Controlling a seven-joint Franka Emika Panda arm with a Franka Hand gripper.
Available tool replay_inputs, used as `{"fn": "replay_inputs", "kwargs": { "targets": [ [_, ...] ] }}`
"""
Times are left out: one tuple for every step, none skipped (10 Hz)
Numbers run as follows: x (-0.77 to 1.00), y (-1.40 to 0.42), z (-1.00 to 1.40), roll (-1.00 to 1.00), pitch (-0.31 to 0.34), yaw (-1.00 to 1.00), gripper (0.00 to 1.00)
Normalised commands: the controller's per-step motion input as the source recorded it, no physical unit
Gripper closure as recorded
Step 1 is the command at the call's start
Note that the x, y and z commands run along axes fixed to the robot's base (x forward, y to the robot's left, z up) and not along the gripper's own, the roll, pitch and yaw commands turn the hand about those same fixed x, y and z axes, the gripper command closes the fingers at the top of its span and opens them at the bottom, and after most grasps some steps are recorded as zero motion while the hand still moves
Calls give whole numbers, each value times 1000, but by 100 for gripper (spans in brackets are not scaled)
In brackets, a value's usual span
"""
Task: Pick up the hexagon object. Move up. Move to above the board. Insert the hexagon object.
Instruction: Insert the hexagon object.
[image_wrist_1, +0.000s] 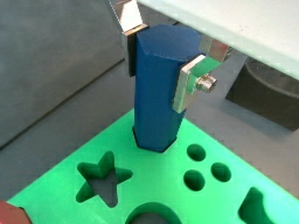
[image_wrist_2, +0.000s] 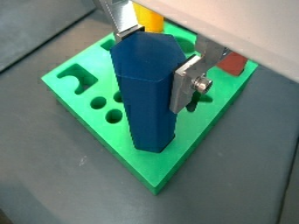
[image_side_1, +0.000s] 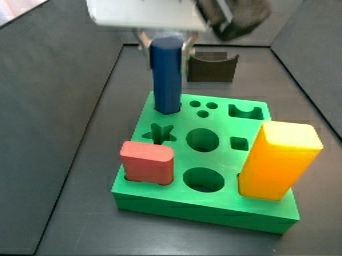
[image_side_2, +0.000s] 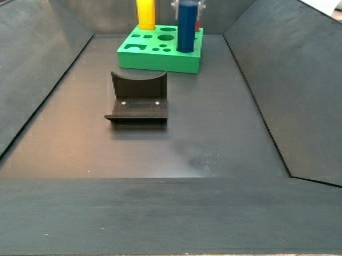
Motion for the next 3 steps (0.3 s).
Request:
{"fn": "replay_inputs", "kwargs": {
  "targets": [
    [14,-14,-686,319,-61,0,100],
    [71,-114,-229,194,0,11,100],
    [0,0,0,0,0,0,100]
  ]
}}
